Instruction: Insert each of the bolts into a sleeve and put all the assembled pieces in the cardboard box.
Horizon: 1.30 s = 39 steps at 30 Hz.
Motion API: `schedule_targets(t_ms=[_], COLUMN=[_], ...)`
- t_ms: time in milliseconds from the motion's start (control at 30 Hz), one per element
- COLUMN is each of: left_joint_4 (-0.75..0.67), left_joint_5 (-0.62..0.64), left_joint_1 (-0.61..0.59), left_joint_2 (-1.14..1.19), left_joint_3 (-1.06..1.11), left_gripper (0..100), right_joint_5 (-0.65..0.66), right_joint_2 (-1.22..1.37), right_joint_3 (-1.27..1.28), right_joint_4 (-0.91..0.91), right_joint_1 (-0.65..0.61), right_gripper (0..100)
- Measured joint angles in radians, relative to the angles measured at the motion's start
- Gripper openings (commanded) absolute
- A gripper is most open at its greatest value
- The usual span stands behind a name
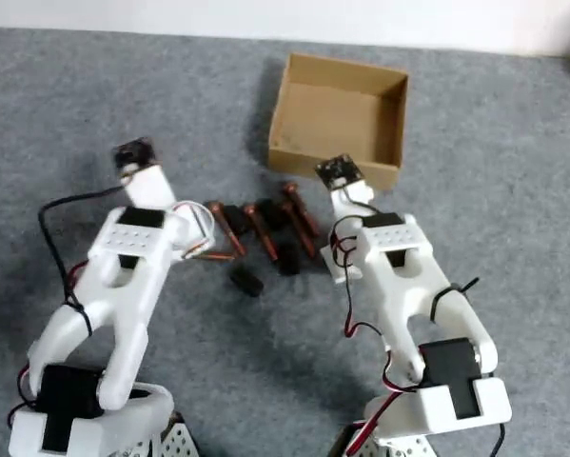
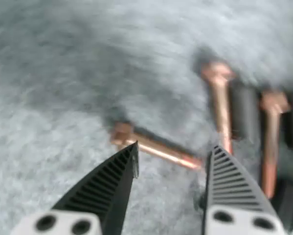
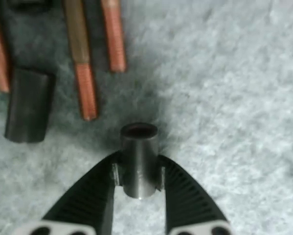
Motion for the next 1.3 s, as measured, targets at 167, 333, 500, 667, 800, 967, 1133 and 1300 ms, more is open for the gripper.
schedule_targets(t_ms=[167,333,500,667,800,967,1133,1300], left_joint_4=[0.005,0.006,0.044,0.078,0.081,0.032,0.020,0.006], left_joint_5=[0.048,0.064,0.166,0.167,0.203,0.322,0.374,0.385], left_joint_1=[0.003,0.000,0.000,0.071,0.117,0.029,0.003,0.002], left_joint_2=[-0.009,-0.009,-0.009,-0.009,-0.009,-0.009,-0.009,0.080], left_joint_3=[0.018,0.026,0.026,0.026,0.026,0.026,0.026,0.023], left_gripper=[23,22,23,23,23,22,22,22], right_joint_5=[0.000,0.000,0.000,0.000,0.000,0.000,0.000,0.000], right_joint_2=[0.000,0.000,0.000,0.021,0.071,0.091,0.091,0.091], right_joint_3=[0.000,0.000,0.000,0.000,-0.014,-0.044,-0.044,-0.044], right_joint_4=[-0.008,-0.008,-0.008,-0.009,-0.009,-0.008,-0.008,-0.008], right_joint_1=[0.000,0.000,0.000,0.000,0.003,0.002,0.002,0.002], right_gripper=[0.4,0.4,0.4,0.4,0.4,0.4,0.4,0.4])
